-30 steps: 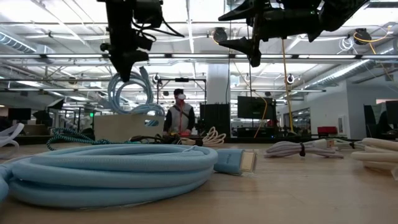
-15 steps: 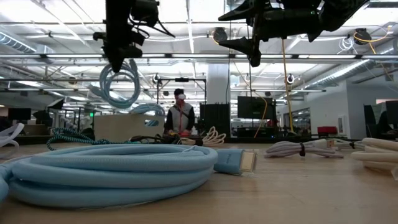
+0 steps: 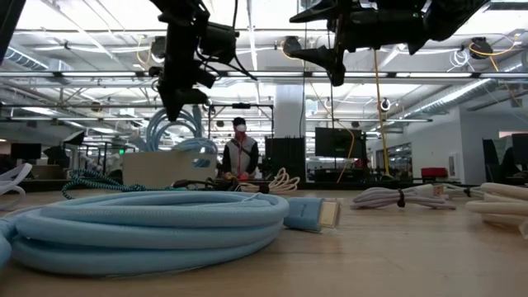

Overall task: Pick & Place USB Port
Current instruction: Put the top blue HDMI cable into the gray bin

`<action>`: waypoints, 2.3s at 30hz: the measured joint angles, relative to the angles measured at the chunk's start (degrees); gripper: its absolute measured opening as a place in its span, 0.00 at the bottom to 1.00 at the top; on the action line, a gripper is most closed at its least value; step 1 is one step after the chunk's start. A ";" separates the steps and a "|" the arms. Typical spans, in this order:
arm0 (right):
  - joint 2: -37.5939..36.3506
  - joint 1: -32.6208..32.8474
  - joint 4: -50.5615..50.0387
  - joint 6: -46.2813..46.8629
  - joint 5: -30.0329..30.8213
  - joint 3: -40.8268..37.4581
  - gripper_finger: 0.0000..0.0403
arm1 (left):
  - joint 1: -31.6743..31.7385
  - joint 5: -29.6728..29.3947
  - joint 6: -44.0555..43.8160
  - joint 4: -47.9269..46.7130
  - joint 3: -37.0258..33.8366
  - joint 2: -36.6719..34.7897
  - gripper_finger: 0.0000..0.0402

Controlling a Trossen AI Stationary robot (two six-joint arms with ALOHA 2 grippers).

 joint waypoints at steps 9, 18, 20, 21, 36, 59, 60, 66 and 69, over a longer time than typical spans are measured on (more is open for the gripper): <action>0.02 0.54 0.20 0.02 -0.02 0.00 0.64 | 0.36 1.79 -0.30 0.06 -0.05 -0.71 0.03; 0.02 0.58 1.56 0.36 -0.04 0.00 0.64 | 3.96 -4.67 -3.37 -12.16 -0.07 -5.50 0.03; 0.02 0.58 2.10 0.20 -0.04 0.00 0.64 | 5.01 -4.44 -3.34 -12.42 -0.07 -6.23 0.03; 0.02 0.58 2.71 0.18 -0.02 0.00 0.65 | 5.38 -4.39 -3.34 -12.22 -0.07 -6.36 0.03; 0.02 2.92 2.99 0.13 -0.07 0.00 0.64 | 6.65 -1.12 -0.54 -5.56 -0.07 -0.18 0.03; 0.02 4.30 4.33 0.11 0.04 0.00 0.64 | 6.67 5.11 1.83 0.33 -0.07 2.85 0.04; 0.02 4.30 4.31 0.21 0.04 0.00 0.65 | 6.67 5.42 2.05 0.64 -0.07 2.85 0.04; 0.02 4.30 4.28 0.22 0.02 0.00 0.64 | 6.65 9.01 2.04 2.69 -0.08 1.76 0.10; 0.02 4.30 4.31 0.24 0.02 0.00 0.65 | 6.57 9.68 2.93 4.96 -0.08 -0.90 0.15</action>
